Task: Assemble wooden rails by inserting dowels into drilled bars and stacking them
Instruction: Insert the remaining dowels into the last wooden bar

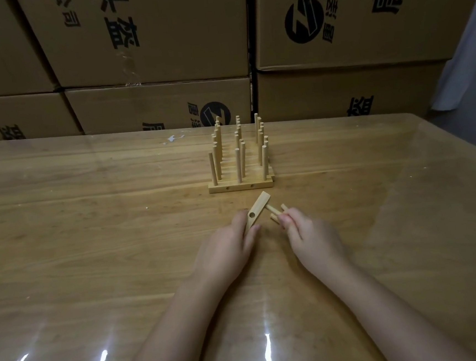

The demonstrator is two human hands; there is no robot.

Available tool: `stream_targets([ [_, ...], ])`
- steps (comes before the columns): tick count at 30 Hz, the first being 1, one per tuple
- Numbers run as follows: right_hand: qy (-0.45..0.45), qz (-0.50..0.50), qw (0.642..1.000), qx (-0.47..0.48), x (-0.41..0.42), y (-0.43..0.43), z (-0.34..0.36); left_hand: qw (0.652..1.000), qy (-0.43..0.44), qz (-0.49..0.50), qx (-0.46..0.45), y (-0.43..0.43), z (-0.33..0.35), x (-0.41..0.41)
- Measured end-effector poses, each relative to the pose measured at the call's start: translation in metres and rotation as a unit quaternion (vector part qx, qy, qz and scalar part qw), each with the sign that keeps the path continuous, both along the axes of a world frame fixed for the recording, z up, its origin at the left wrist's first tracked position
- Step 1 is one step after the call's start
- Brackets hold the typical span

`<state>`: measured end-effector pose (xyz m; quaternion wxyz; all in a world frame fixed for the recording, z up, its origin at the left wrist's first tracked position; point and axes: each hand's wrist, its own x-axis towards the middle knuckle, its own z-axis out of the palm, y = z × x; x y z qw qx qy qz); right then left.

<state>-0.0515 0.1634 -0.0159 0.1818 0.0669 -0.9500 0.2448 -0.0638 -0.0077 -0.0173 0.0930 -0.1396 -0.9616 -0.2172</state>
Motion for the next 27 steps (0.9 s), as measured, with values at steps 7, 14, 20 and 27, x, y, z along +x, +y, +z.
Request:
stream_targets([
  [7, -0.063, 0.022, 0.99, -0.125, 0.002, 0.002, 0.006, 0.996, 0.068, -0.009, -0.06, -0.001, 0.005, 0.002],
  [14, -0.134, 0.052, 0.967, -0.211, 0.0, 0.01, 0.014, 0.995, 0.084, -0.024, -0.058, 0.0, 0.005, 0.004],
  [20, -0.084, 0.038, 0.985, -0.147, -0.006, 0.008, 0.01, 0.999, 0.047, -0.004, -0.003, 0.007, 0.003, 0.005],
  [27, -0.038, 0.075, 0.99, -0.11, -0.006, 0.007, 0.004, 0.998, 0.057, 0.012, 0.004, 0.009, -0.001, 0.002],
])
